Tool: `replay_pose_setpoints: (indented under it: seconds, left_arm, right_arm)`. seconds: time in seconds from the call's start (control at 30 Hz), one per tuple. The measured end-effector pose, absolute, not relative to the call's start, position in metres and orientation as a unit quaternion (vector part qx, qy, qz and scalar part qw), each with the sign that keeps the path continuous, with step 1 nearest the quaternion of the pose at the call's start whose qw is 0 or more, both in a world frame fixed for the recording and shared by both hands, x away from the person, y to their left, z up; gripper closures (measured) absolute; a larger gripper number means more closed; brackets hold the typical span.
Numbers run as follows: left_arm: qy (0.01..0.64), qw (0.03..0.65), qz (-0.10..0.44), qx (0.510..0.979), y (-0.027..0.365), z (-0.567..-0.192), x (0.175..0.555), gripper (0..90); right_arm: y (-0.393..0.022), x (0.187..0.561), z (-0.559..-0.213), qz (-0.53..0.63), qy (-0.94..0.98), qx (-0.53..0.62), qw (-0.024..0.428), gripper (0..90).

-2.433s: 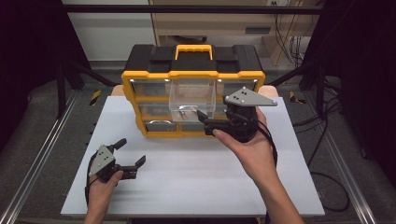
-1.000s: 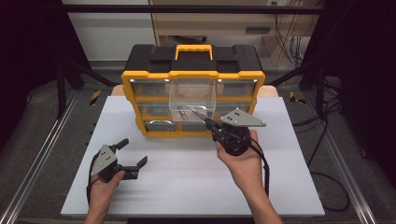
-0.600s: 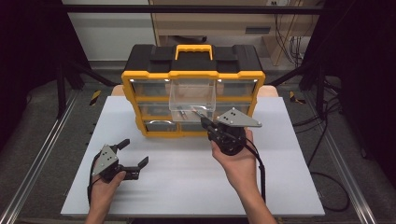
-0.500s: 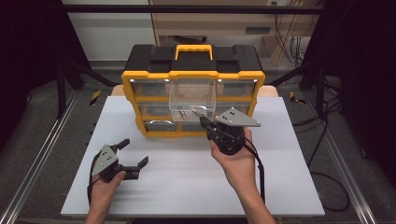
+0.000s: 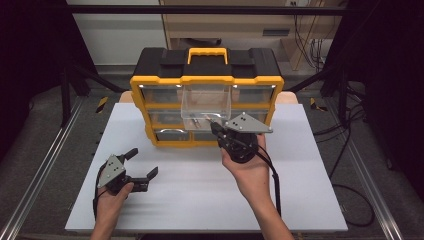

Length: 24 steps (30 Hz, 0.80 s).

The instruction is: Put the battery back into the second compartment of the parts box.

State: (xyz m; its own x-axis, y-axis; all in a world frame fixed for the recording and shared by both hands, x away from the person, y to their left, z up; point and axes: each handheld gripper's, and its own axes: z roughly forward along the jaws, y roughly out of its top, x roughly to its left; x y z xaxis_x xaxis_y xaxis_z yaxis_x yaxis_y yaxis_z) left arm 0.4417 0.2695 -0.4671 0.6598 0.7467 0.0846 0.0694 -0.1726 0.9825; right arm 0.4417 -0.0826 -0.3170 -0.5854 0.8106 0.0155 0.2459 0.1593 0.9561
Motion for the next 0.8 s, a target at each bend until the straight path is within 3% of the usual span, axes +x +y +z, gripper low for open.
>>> replay_pose_setpoints:
  seconds: [0.8]
  left_arm:
    - [0.286,0.575,0.297,0.706,0.2676,-0.4650,0.4402,2.0]
  right_arm:
    - [-0.0788,0.4405,-0.3160,0.534,0.712,0.362,0.278,90.0]
